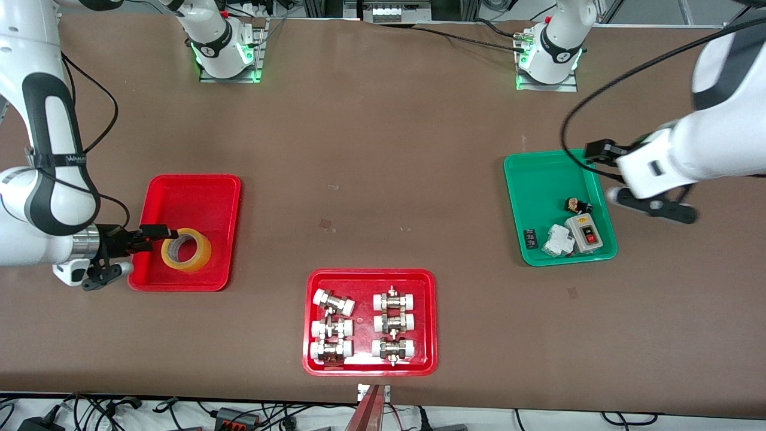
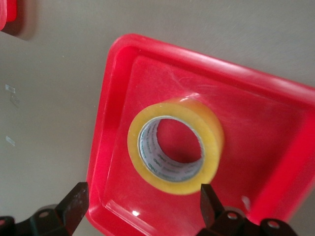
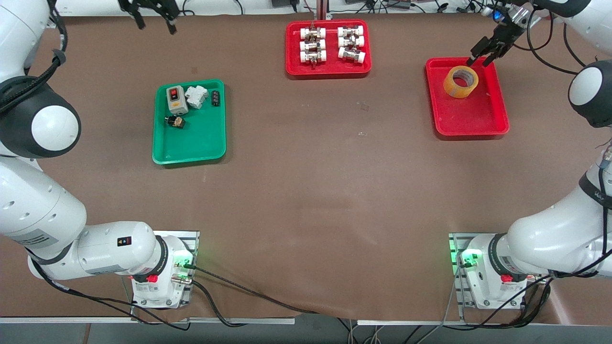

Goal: Left arm passes tape to right arm into tray
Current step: 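Release the tape and raise the right gripper while the left gripper retracts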

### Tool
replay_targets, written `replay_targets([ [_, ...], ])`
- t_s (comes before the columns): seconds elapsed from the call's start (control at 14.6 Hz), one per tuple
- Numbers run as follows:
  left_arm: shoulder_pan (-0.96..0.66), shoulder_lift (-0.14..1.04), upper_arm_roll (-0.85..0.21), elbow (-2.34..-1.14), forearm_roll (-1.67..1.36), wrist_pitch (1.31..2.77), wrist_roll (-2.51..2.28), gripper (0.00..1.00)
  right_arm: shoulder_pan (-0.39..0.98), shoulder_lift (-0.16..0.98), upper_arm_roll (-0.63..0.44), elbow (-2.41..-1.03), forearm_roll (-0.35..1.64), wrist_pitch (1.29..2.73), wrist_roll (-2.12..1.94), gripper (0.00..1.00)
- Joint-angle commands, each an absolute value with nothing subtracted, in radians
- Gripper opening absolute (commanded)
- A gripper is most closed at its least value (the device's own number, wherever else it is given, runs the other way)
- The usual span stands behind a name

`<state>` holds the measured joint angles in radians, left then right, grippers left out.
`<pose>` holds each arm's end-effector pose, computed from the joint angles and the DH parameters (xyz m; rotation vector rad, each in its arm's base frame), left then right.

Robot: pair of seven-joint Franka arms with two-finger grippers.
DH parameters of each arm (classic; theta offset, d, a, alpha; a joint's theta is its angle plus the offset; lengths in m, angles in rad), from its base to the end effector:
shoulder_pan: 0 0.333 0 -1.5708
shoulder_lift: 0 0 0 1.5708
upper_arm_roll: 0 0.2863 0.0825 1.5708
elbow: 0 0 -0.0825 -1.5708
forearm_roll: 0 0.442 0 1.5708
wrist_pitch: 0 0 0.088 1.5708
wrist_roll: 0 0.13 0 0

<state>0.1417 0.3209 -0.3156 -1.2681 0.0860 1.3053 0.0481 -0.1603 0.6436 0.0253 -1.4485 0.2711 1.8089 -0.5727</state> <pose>0.6540 -0.0739 0.5119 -3.0934 0.3241 0.4210 0.7095 -0.0697 0.2184 -2.7440 -0.4607 0.2409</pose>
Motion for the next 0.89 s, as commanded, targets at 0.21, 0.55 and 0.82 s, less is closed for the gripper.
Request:
replay_targets([
  [0.21,0.031,0.164,-0.077,-1.419,0.052,1.406,0.060,1.00,-0.060,0.459,0.029,-1.454,0.039,1.727,-0.180,1.00],
  [0.55,0.044,0.088,-0.117,-1.521,0.069,1.483,0.014,1.00,-0.015,0.358,0.026,-1.352,-0.034,1.626,-0.089,1.00],
  [0.82,0.052,0.097,-0.110,-1.510,0.081,1.503,-0.027,1.00,-0.018,0.304,0.028,-1.278,-0.029,1.597,-0.068,1.00],
])
